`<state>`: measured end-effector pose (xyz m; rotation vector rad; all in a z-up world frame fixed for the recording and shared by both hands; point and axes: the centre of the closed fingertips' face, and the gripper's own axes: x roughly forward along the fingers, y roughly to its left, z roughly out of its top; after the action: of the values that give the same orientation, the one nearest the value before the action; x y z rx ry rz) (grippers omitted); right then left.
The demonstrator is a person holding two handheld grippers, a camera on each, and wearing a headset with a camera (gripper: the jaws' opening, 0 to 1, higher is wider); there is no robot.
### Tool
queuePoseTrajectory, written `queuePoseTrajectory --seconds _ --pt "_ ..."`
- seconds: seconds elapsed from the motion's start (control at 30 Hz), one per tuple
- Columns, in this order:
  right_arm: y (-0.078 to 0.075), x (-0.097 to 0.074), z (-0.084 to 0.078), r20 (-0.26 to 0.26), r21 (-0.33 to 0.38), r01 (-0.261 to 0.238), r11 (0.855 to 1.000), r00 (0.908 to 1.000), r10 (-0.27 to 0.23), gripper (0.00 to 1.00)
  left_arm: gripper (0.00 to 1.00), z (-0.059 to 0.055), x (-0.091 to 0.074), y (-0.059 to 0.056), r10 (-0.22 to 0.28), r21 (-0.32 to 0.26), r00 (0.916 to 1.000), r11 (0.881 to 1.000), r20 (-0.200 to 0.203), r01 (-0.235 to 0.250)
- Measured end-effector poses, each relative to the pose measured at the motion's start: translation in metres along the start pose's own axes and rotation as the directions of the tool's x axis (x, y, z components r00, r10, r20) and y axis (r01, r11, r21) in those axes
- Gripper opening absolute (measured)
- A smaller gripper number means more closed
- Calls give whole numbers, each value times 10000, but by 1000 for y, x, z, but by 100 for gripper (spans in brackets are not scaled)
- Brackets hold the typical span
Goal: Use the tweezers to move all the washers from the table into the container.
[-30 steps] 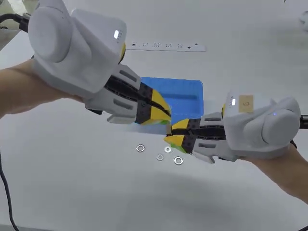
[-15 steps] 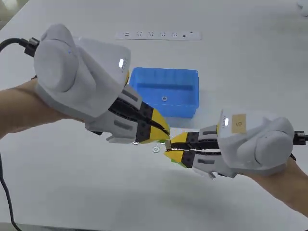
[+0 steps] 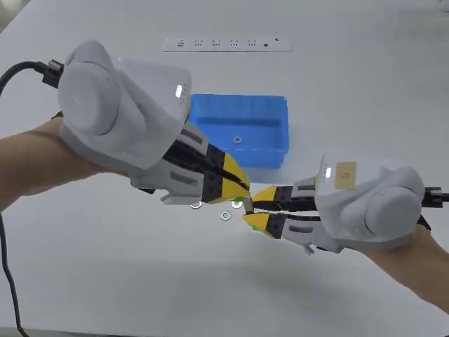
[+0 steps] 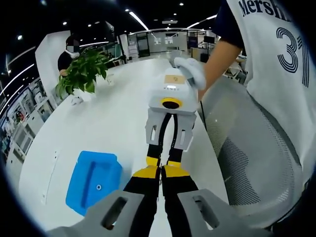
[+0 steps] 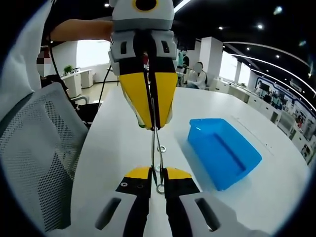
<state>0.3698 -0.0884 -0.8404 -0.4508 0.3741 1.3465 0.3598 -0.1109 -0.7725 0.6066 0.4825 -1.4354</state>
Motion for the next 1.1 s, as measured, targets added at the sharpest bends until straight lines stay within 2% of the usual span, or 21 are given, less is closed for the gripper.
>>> queuePoseTrajectory --seconds 0.2,0.67,0.83,1.1 --pt "1 3 -6 -91 146 -21 9999 10000 22 11 5 -6 4 0 -99 -79 9999 9999 -80 98" --pt "1 8 -13 -208 415 -228 9989 9995 236 11 5 -11 11 1 -348 -158 9993 9993 -150 346" --pt "0 7 -13 -230 457 -206 9987 9995 216 12 5 -9 12 3 -302 -198 9995 9993 -12 302" --pt "0 8 -14 -252 424 -240 9988 9994 251 11 5 -8 12 3 -346 -302 9994 9989 -4 346"
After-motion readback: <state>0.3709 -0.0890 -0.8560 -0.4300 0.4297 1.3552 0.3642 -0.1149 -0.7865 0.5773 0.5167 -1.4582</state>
